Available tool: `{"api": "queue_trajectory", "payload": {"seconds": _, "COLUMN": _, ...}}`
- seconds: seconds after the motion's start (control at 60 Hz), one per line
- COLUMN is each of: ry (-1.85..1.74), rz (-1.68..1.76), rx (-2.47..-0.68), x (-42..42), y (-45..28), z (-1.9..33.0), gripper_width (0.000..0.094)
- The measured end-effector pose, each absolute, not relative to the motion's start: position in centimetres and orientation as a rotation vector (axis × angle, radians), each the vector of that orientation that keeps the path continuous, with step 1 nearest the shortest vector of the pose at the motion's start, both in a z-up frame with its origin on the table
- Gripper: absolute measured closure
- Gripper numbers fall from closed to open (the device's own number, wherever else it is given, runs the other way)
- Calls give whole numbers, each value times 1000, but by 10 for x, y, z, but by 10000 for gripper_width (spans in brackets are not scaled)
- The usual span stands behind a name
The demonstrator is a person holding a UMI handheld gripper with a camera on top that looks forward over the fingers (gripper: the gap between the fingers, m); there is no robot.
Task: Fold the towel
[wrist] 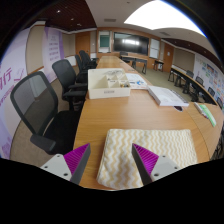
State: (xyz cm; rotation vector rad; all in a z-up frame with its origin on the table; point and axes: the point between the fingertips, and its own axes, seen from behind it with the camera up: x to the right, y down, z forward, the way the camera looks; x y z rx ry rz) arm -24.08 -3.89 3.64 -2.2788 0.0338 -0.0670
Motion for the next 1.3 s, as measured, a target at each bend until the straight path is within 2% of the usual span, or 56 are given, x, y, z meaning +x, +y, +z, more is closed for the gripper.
{"api": "queue_trajectory", "payload": {"seconds": 0.1, "ry": 52, "rz": -107, "rx": -2327, "x": -236, "y": -27, "z": 7, "gripper_width": 101}}
{"api": "queue_trajectory", "payload": {"seconds": 0.15, "ry": 73, "rz": -123, "rx": -2341, "x": -234, "y": -26, "z": -2, "gripper_width": 154}}
{"api": "queue_trajectory", "payload": {"seconds": 0.2, "ry": 85, "rz": -150, "rx": -2327, "x": -229, "y": -24, "z": -5, "gripper_width": 248}}
{"api": "queue_trajectory", "payload": {"seconds": 0.233, "ry": 82, "rz": -168, "rx": -2321, "x": -226, "y": -24, "z": -6, "gripper_width": 343}}
{"api": "queue_trajectory", "payload": {"seconds": 0.333, "ry": 44, "rz": -236, "rx": -2317, "x": -216, "y": -26, "z": -6, "gripper_width": 774}}
{"api": "queue_trajectory", "payload": {"seconds": 0.35, "ry": 45, "rz": -253, "rx": -2317, "x": -213, "y": -26, "z": -6, "gripper_width": 823}}
{"api": "queue_trajectory", "payload": {"seconds": 0.45, "ry": 5, "rz": -260, "rx": -2323, "x": -212, "y": -26, "z": -6, "gripper_width": 895}}
{"api": "queue_trajectory", "payload": {"seconds": 0.65, "ry": 29, "rz": -56, "rx": -2351, "x": -238, "y": -35, "z": 7, "gripper_width": 918}}
{"api": "queue_trajectory", "payload": {"seconds": 0.717, "ry": 24, "rz": 102, "rx": -2331, "x": -265, "y": -43, "z": 34, "gripper_width": 918}}
{"api": "queue_trajectory", "payload": {"seconds": 0.817, "ry": 21, "rz": 335, "rx": -2246, "x": -296, "y": -50, "z": 98, "gripper_width": 913}}
{"api": "queue_trajectory", "payload": {"seconds": 0.917, "ry": 40, "rz": 453, "rx": -2171, "x": -276, "y": -56, "z": 147, "gripper_width": 905}}
{"api": "queue_trajectory", "payload": {"seconds": 1.0, "ry": 60, "rz": 428, "rx": -2172, "x": -234, "y": -49, "z": 142, "gripper_width": 902}}
{"api": "queue_trajectory", "payload": {"seconds": 1.1, "ry": 60, "rz": 353, "rx": -2261, "x": -173, "y": -51, "z": 86, "gripper_width": 872}}
{"api": "queue_trajectory", "payload": {"seconds": 1.167, "ry": 43, "rz": 299, "rx": -2301, "x": -149, "y": -47, "z": 64, "gripper_width": 818}}
{"api": "queue_trajectory", "payload": {"seconds": 1.217, "ry": 24, "rz": 250, "rx": -2319, "x": -127, "y": -45, "z": 51, "gripper_width": 738}}
{"api": "queue_trajectory", "payload": {"seconds": 1.25, "ry": 14, "rz": 233, "rx": -2317, "x": -110, "y": -42, "z": 42, "gripper_width": 639}}
{"api": "queue_trajectory", "payload": {"seconds": 1.3, "ry": 0, "rz": 202, "rx": -2312, "x": -95, "y": -46, "z": 46, "gripper_width": 417}}
